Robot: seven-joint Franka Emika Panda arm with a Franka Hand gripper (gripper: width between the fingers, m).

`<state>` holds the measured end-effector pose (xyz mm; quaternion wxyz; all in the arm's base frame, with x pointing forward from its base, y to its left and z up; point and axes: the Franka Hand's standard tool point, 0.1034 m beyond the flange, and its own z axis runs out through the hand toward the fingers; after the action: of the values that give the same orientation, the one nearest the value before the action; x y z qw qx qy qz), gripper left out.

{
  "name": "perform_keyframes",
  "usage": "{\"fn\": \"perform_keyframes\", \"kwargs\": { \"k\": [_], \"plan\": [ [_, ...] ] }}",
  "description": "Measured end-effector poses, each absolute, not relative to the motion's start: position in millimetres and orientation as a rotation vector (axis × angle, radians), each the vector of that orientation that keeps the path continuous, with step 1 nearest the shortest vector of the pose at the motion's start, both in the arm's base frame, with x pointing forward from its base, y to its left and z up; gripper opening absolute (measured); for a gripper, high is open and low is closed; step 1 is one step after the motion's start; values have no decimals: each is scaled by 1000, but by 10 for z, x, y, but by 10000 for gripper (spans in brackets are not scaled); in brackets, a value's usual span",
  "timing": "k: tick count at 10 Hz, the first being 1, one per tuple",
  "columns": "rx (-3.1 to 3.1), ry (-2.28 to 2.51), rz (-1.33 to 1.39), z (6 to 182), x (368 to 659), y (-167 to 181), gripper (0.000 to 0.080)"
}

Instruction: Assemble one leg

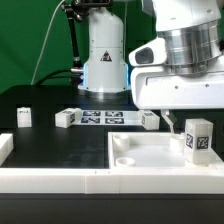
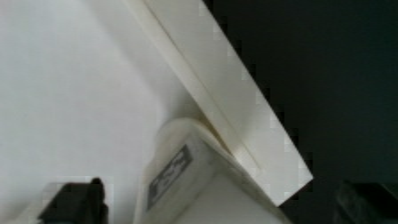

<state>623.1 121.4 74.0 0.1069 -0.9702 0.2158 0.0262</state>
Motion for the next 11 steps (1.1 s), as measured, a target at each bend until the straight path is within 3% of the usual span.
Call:
{"fn": "perform_keyframes", "kwargs": {
  "k": [4, 8, 9, 10, 11],
  "plan": [
    [-3008, -32, -106, 745, 6316, 1267, 649],
    [-3007, -165, -114, 736, 6320, 1234, 623],
    [-3007, -165, -114, 735, 6320, 1234, 451],
    [-3007, -165, -114, 734, 6320, 1231, 451],
    [-3011, -161, -115, 731, 6326, 1195, 299]
  ]
}}
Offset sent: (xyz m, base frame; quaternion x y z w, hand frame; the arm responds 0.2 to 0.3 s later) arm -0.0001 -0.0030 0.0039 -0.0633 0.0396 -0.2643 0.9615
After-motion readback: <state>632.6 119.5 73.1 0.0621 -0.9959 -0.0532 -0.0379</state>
